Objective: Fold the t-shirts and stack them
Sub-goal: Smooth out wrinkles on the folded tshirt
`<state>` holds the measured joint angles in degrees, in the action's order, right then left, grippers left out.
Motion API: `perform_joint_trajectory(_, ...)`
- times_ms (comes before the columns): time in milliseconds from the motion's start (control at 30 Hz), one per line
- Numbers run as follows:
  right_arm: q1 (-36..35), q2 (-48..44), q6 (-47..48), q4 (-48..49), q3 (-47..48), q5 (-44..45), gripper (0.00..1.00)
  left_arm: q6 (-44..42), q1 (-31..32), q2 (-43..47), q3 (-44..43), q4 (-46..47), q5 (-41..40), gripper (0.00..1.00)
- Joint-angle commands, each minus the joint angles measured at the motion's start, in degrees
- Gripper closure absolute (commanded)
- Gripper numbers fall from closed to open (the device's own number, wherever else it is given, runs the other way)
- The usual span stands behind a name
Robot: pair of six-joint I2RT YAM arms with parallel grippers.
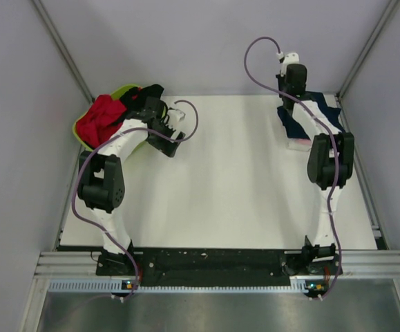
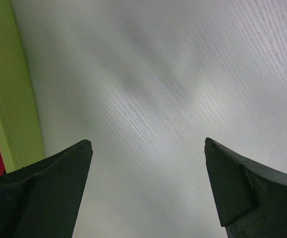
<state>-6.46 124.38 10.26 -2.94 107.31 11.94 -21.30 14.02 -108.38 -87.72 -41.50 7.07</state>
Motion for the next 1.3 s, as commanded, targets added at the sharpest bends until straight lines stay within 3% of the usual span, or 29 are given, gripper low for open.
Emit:
perform_joint_trajectory(0, -2.5, 0.5, -0.5, 3.4, 0.4, -0.7, 1.00, -1.0, -0.1, 0.6, 0.1, 0.3, 1.0, 0.01)
perform_joint_trajectory(133, -3.6, 3.3, -1.9, 0.3, 1.1, 0.7, 1.00, -1.0, -0.1, 0.5, 0.4, 0.5, 0.8, 0.01)
perform_joint_trajectory(233, -3.6, 6.7, -2.8, -2.2, 3.0, 3.2, 0.92, -1.3, -0.1, 0.5, 0.6, 0.5, 0.8, 0.01)
perform_joint_trajectory(300, -3.6, 8.9, -2.4, -3.7, 4.7, 3.6, 0.83, -1.5, -0.1, 0.5, 0.9, 0.5, 0.8, 0.01)
perform_joint_trajectory(400, -3.6, 11.6, -2.5, -7.3, 8.6, 3.7, 0.61, -1.5, -0.1, 0.6, 1.4, 0.5, 0.9, 0.01)
perform_joint_trajectory(467, -3.6, 11.3, -2.5, -8.7, 9.6, -0.2, 0.50, -1.6, -0.1, 0.6, 1.8, 0.5, 1.0, 0.01)
perform_joint_trajectory(633, -4.6, 6.1, -1.5, -9.7, 8.7, -9.9, 0.31, -1.6, -0.1, 0.5, 1.5, 0.5, 1.0, 0.01)
perform_joint_trajectory(767, -5.5, -3.0, 0.3, -9.2, 4.0, -16.2, 0.02, -1.6, -0.1, 0.7, 1.4, 0.1, 1.3, 0.01)
perform_joint_trajectory(900, -5.3, -14.3, 0.3, -6.6, -6.4, -16.0, 0.01, -1.5, -0.1, 0.9, 1.6, -0.2, 1.5, 0.01)
perform_joint_trajectory(1000, -3.5, -20.7, -3.7, -5.5, -14.6, -15.9, 0.03, -1.5, -0.1, 1.4, 2.0, 0.1, 1.6, 0.01)
perform_joint_trajectory(1067, -1.2, -22.9, -7.5, -5.4, -19.0, -17.3, 0.22, -1.5, -0.1, 1.6, 2.1, 0.2, 1.8, 0.01)
perform_joint_trajectory(1133, 0.3, -24.2, -9.9, -5.3, -22.8, -17.3, 0.87, -1.6, -0.1, 1.7, 2.2, 0.1, 2.1, 0.01)
perform_joint_trajectory(1167, 0.7, -24.4, -12.3, -5.1, -24.7, -16.7, 1.00, -1.6, -0.1, 1.7, 2.2, 0.1, 2.1, 0.01)
perform_joint_trajectory(1267, 1.3, -24.3, -13.4, -5.1, -29.2, -14.2, 1.00, -1.6, -0.1, 1.9, 2.4, 0.0, 2.2, 0.01)
